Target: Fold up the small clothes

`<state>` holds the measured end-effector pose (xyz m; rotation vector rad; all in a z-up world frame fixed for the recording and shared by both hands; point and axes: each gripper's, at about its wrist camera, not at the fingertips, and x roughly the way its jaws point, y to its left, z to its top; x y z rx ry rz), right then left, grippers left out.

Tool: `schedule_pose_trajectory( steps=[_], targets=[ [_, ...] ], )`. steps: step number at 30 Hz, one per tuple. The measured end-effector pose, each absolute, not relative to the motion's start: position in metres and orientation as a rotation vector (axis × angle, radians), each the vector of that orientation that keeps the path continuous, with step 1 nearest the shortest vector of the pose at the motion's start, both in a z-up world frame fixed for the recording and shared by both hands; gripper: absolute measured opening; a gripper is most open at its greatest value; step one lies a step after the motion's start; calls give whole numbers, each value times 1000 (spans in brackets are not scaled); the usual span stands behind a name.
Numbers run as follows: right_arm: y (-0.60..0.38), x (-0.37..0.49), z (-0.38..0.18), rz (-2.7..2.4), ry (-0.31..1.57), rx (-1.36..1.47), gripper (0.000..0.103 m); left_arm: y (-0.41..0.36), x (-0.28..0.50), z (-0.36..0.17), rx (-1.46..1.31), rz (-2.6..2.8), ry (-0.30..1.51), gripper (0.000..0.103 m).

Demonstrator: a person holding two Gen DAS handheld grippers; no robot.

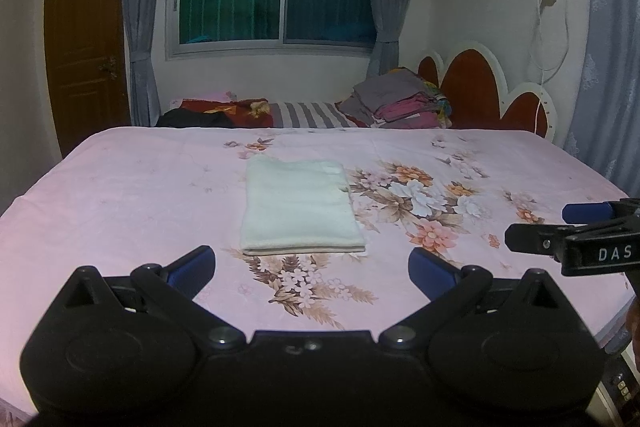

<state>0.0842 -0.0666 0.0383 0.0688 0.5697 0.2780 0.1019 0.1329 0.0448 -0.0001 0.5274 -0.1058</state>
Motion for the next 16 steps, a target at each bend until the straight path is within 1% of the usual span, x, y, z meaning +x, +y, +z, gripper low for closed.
schedule_pose_trajectory(
  steps=[16],
  targets=[
    [-71,86,37,283,565,65,103,126,102,51,-54,-131,494,102]
  ],
)
